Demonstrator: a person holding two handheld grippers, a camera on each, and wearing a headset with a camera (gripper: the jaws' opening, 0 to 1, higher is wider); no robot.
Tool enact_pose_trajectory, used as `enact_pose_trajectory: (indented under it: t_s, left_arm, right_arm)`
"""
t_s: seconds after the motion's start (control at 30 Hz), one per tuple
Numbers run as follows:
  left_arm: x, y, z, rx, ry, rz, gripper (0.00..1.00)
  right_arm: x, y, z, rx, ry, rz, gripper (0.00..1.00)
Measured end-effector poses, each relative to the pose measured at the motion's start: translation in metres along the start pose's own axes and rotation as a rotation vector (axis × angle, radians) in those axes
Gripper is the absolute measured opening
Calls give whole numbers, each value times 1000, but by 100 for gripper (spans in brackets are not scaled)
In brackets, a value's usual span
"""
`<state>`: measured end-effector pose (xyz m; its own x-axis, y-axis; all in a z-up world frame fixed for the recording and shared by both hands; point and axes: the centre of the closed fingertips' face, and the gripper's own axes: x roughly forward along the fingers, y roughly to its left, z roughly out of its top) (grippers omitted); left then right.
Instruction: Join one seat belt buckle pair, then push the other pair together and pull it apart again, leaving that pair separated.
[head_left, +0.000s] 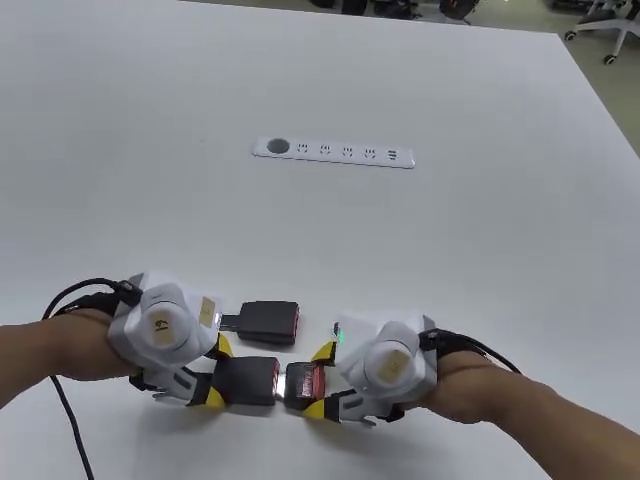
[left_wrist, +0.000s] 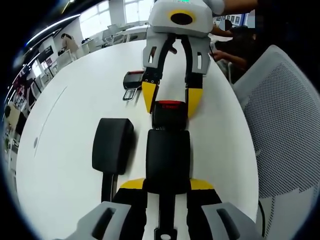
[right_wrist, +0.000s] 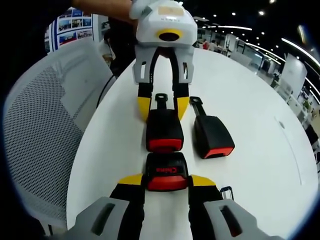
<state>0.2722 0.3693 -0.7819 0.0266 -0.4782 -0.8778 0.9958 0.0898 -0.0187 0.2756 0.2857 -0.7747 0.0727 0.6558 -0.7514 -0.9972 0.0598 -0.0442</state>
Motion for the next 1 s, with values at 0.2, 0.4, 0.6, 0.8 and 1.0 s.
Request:
enact_pose_trajectory:
  t_s: [0.2, 0.4, 0.6, 0.8, 1.0]
  left_arm:
    - [0, 0, 1, -9, 32, -9, 30]
    - [-1, -2, 1, 5, 14, -18, 30]
    - [1, -1, 2, 5, 44, -18, 30]
    - [0, -3, 5, 2, 19, -21, 31]
    - [0, -3, 5, 26, 28, -25, 31]
  right_arm:
    - [4, 0, 0, 23, 24, -1, 29]
    - [2, 1, 1, 4, 2, -1, 29]
    - [5, 1, 1, 4, 18, -7, 30]
    - [1, 2, -2, 29, -16, -2, 30]
    - [1, 3, -2, 16, -14, 2, 31]
